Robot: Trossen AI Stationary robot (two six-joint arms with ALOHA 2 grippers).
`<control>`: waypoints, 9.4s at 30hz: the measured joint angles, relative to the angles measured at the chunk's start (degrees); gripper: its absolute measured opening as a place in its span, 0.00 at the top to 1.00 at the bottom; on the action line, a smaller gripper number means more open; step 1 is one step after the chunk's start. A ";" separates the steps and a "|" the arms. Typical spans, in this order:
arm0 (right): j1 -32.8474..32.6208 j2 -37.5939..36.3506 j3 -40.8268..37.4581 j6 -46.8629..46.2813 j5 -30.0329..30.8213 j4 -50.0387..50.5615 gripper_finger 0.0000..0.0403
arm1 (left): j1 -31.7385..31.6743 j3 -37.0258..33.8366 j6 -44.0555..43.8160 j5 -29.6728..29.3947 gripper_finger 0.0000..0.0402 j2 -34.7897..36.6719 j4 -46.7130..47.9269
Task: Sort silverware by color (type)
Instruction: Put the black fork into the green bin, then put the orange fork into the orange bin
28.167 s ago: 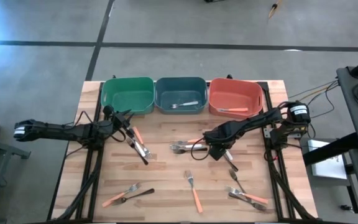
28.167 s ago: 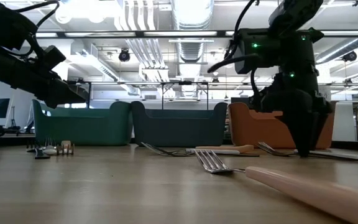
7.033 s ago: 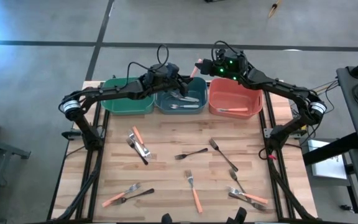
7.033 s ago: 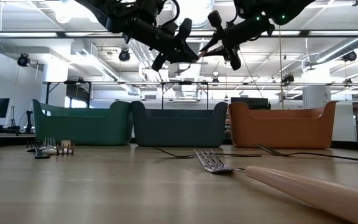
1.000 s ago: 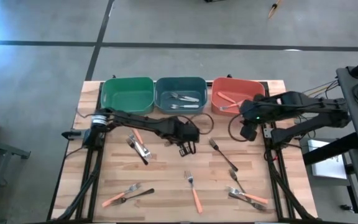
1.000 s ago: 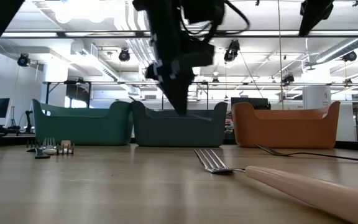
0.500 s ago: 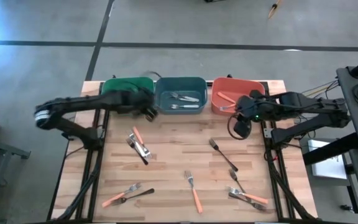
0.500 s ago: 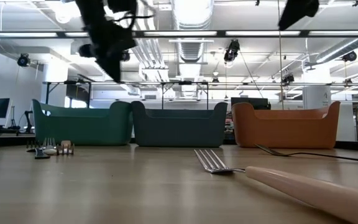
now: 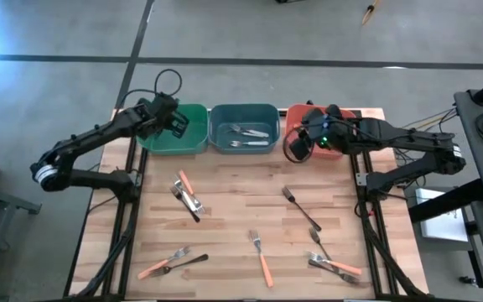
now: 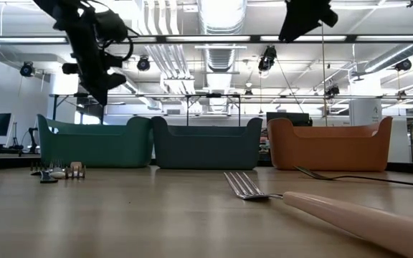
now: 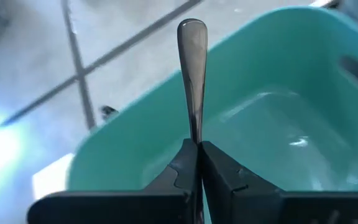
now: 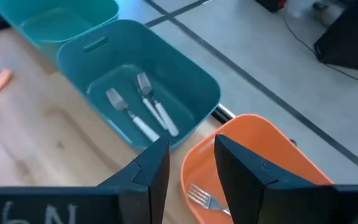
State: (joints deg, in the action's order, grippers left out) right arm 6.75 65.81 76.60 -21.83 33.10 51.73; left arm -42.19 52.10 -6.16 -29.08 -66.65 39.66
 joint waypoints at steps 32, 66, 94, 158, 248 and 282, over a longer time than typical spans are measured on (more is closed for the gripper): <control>5.66 2.35 -0.02 2.34 -0.52 5.54 0.71 | 11.05 4.34 -14.89 46.75 0.79 -6.30 22.98; 5.66 2.35 -0.02 9.03 -0.70 10.84 0.71 | 47.38 -4.16 -92.37 14.15 0.79 -19.15 6.43; 5.66 2.35 -0.02 10.08 -0.68 10.74 0.71 | 54.03 -4.23 -107.55 10.84 0.79 -22.67 10.92; 5.68 9.07 -5.11 -9.73 -20.27 -11.81 0.71 | 48.46 0.04 -61.61 -2.26 1.00 -23.08 -36.01; 13.57 25.11 1.55 -15.66 -39.16 -34.55 0.82 | 44.32 6.16 -46.68 -7.71 1.00 -22.80 -36.91; 35.89 13.44 2.34 38.61 -25.18 11.88 0.81 | 42.79 5.95 -34.86 -0.80 1.00 -22.16 -32.61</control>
State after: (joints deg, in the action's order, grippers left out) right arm 42.64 79.25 78.94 16.79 7.92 63.60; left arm 0.60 58.04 -41.03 -29.87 -88.81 7.05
